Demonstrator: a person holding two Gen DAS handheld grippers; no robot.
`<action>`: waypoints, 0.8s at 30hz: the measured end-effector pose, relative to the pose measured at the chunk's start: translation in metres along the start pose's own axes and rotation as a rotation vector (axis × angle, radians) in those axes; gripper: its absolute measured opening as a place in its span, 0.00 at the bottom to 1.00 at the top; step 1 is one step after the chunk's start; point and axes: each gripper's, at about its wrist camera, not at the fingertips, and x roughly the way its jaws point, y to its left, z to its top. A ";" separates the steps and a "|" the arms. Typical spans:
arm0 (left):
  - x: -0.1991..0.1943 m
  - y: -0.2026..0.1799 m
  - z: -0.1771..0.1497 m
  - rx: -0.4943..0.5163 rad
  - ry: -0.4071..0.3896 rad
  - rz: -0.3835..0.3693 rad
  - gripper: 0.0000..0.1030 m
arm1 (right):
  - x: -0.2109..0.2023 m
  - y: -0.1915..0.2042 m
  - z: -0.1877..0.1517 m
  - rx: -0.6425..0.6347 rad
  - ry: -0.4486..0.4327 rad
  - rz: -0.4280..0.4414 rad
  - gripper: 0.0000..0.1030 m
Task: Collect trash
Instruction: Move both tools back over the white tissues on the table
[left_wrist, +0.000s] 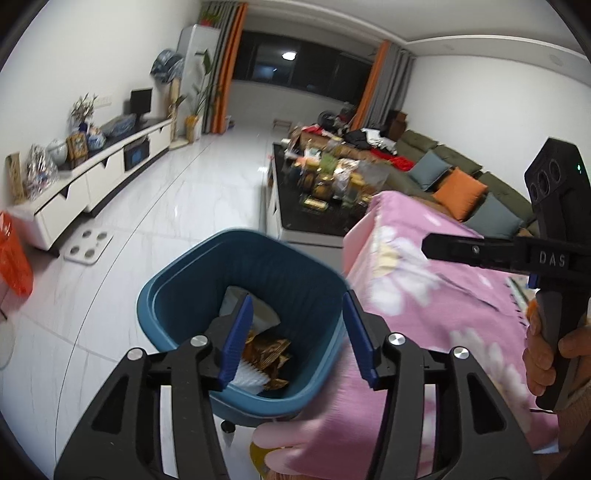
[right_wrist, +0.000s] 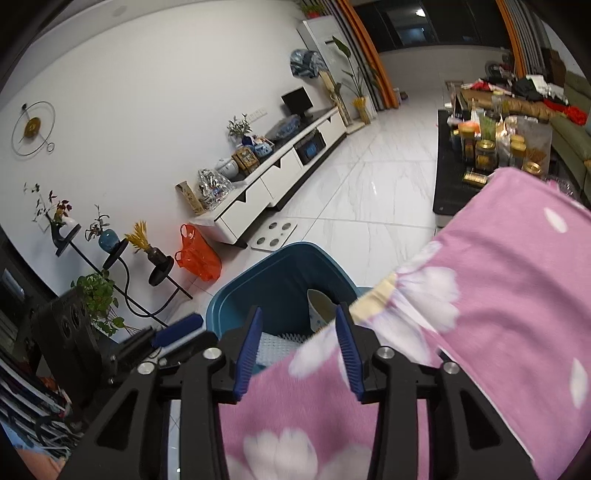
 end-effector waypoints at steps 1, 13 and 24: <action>-0.005 -0.005 0.001 0.012 -0.011 -0.013 0.50 | -0.008 -0.001 -0.003 -0.010 -0.009 -0.006 0.43; -0.019 -0.096 -0.011 0.149 -0.017 -0.256 0.52 | -0.122 -0.039 -0.054 0.007 -0.137 -0.113 0.47; 0.001 -0.200 -0.035 0.282 0.082 -0.469 0.53 | -0.220 -0.101 -0.114 0.169 -0.254 -0.295 0.47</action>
